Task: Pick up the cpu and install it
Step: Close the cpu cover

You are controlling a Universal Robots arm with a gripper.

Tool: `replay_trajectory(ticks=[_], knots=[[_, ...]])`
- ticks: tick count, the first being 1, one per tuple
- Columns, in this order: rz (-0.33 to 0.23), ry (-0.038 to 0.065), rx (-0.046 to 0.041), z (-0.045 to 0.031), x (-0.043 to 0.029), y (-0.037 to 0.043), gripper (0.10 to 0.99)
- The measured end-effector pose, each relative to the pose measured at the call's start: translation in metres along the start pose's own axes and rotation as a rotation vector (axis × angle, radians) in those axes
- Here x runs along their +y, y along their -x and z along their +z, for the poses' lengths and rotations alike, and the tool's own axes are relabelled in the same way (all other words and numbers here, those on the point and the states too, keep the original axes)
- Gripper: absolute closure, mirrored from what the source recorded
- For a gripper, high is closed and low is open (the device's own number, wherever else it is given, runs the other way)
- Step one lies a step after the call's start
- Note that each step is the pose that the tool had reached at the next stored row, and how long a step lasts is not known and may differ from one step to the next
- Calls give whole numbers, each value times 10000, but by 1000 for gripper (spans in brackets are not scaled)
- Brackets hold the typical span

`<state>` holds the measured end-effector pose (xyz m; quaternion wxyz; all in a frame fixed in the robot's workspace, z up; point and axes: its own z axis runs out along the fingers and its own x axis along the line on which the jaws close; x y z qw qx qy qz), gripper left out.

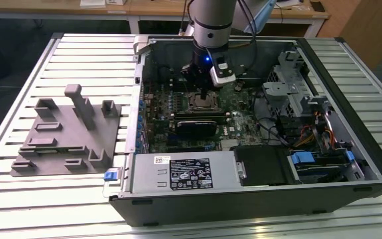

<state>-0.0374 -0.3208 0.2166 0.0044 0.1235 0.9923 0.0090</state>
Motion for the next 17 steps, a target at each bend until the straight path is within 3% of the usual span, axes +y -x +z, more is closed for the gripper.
replay_trajectory(ticks=[6, 8, 11, 14, 17], knots=[[-240, 51, -32, 1, -1, 0, 980], [-382, 101, -97, 5, -1, 0, 980], [-560, 173, -385, 12, -42, -12, 980], [-588, 192, -457, 20, -64, -56, 980], [-595, 193, -466, 25, -70, -82, 980]])
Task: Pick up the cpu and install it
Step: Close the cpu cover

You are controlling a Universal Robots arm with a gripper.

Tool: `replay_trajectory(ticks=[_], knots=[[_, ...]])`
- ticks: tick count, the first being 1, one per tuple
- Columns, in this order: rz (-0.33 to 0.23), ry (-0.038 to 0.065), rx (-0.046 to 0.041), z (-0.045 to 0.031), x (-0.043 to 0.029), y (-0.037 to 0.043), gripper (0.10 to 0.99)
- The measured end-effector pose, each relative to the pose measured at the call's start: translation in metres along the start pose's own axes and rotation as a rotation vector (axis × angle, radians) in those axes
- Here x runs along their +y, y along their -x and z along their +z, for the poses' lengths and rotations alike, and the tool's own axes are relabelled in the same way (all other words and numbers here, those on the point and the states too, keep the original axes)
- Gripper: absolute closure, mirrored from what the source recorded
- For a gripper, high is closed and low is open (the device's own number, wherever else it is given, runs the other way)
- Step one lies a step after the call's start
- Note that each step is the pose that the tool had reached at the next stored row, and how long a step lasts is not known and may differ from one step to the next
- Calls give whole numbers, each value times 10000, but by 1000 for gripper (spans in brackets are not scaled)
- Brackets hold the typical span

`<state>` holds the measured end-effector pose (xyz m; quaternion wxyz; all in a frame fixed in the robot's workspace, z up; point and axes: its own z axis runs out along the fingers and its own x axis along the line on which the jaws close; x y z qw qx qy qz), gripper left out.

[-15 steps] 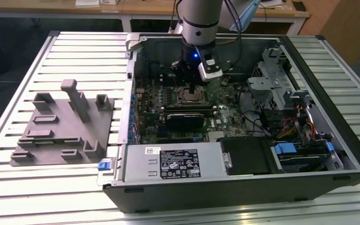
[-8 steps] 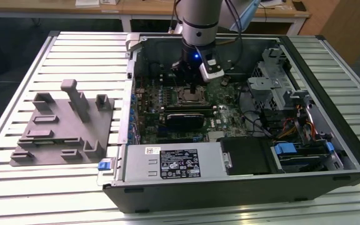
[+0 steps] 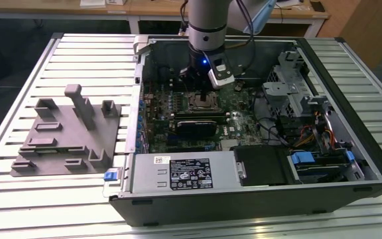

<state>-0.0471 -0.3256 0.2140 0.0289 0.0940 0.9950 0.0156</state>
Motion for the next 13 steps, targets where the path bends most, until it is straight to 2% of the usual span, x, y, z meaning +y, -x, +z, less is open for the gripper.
replay_trajectory(ticks=[13], knots=[[-3, 1, 0, 17, -18, -91, 980]])
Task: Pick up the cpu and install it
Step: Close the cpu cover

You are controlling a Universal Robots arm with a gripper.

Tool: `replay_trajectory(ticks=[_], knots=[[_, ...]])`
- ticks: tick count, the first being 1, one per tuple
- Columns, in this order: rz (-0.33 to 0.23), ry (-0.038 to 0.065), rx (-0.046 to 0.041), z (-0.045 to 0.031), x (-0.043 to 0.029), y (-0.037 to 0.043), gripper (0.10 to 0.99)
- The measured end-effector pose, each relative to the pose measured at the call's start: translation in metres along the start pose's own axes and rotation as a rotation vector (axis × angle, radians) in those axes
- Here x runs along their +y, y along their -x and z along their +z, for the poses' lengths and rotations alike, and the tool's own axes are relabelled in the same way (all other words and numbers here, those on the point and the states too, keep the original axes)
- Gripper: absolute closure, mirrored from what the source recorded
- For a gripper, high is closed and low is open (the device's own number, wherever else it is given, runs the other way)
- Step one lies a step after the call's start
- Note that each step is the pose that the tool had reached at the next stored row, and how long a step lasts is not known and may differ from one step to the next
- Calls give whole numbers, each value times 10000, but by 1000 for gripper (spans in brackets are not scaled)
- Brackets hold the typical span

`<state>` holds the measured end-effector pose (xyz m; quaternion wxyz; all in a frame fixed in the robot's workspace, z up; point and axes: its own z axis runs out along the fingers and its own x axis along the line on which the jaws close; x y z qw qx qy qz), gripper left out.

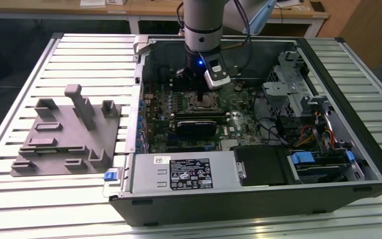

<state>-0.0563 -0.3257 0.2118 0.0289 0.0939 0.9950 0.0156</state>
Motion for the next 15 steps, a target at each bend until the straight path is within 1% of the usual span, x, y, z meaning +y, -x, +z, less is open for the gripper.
replay_trajectory(ticks=[3, 7, 10, 15], knots=[[1, 1, 0, 3, -7, -37, 980], [0, -8, 0, 16, -12, -56, 980], [-5, -5, -1, 26, -18, -91, 980], [-239, 6, 8, 44, -24, -116, 980]])
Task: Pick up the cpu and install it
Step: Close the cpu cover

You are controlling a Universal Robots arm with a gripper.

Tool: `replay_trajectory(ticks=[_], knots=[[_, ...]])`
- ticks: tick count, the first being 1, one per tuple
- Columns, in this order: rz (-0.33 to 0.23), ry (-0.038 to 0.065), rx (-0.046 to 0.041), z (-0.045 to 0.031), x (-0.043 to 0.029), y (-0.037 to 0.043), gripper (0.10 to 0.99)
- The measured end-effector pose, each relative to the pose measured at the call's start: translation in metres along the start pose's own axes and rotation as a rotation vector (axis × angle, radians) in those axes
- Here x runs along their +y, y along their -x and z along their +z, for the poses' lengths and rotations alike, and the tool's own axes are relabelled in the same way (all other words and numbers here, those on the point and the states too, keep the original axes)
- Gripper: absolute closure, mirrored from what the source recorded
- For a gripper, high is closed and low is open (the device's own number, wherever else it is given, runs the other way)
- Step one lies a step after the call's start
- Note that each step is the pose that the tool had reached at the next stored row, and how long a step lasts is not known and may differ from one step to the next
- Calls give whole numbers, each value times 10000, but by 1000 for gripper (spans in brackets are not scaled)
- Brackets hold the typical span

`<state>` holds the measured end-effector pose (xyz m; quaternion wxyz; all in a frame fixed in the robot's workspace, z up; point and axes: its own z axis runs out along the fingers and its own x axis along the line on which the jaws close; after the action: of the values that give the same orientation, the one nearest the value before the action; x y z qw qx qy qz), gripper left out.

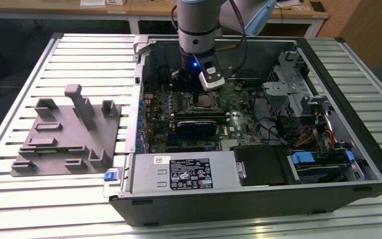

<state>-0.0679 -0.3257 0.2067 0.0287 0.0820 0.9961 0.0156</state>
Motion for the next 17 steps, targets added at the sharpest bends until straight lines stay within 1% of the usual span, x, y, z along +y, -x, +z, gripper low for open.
replay_trajectory(ticks=[7, 10, 17], knots=[[-608, 44, 22, 17, -6, -39, 980], [-759, 58, 30, 24, -9, -50, 980], [-1080, 137, 49, 45, -11, -62, 980]])
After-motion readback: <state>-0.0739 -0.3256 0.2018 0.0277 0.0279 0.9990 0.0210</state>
